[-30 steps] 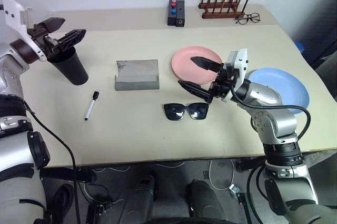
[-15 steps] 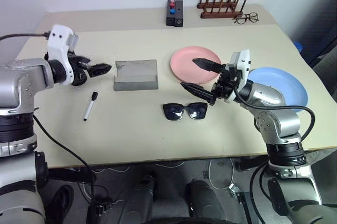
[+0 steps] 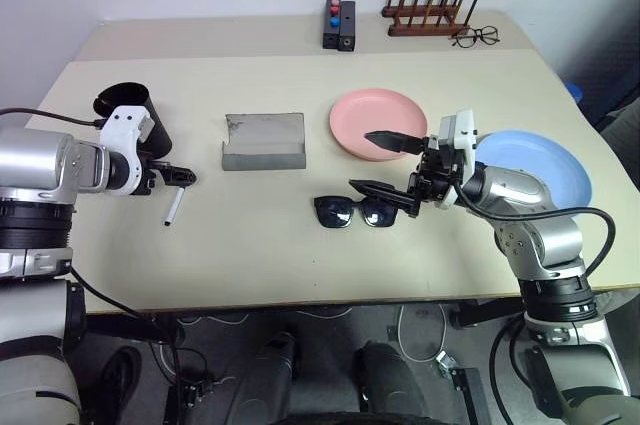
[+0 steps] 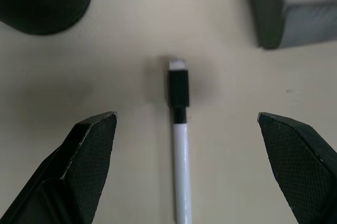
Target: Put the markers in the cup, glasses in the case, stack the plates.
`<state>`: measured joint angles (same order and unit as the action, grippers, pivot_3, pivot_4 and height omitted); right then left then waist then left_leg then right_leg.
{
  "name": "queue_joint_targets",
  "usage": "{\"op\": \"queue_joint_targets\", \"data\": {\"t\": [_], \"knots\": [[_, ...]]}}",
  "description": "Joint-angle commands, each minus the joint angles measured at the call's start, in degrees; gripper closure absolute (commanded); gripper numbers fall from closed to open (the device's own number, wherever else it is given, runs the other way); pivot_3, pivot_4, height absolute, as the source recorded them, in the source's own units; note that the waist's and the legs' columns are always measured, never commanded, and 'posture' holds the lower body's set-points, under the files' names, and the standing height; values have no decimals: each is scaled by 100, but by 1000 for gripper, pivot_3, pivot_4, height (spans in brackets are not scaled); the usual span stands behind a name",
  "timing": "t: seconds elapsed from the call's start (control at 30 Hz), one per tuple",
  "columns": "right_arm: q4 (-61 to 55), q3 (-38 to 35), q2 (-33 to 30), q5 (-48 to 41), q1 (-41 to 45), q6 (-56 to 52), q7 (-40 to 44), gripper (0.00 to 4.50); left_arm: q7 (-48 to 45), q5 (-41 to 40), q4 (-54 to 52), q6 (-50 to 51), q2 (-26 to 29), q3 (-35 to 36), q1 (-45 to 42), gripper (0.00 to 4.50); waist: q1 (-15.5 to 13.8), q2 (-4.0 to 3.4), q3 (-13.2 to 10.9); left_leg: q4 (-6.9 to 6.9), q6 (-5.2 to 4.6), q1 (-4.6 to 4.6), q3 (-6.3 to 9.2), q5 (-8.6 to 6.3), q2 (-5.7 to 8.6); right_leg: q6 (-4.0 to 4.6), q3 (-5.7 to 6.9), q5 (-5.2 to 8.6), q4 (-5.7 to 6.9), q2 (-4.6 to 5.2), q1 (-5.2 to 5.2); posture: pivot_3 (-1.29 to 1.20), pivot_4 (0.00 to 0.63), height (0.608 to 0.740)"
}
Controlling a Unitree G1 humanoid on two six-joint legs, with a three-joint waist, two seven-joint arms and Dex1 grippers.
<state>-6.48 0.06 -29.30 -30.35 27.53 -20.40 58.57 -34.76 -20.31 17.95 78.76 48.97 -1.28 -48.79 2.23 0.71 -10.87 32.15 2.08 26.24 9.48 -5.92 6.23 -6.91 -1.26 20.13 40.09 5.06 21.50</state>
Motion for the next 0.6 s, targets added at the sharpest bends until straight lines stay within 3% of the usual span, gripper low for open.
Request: {"op": "queue_joint_targets", "data": {"t": [0.03, 0.6], "knots": [[-223, -43, 41, -39, 37, 78, -47, 0, -10, 296, 551, -562, -107, -161, -364, 71, -4, 0, 0, 0, 0, 0, 0, 0, 0, 0, 1, 0, 0, 0, 0, 0, 150, 740], [-253, -32, 57, 62, -16, 166, -188, 0, -566, 804, 1897, -1105, -606, -694, -981, 71, 23, 0, 0, -2, -1, 2, -2, 0, 3, -1, 1, 0, -2, 2, 3, 0, 150, 740]]}}
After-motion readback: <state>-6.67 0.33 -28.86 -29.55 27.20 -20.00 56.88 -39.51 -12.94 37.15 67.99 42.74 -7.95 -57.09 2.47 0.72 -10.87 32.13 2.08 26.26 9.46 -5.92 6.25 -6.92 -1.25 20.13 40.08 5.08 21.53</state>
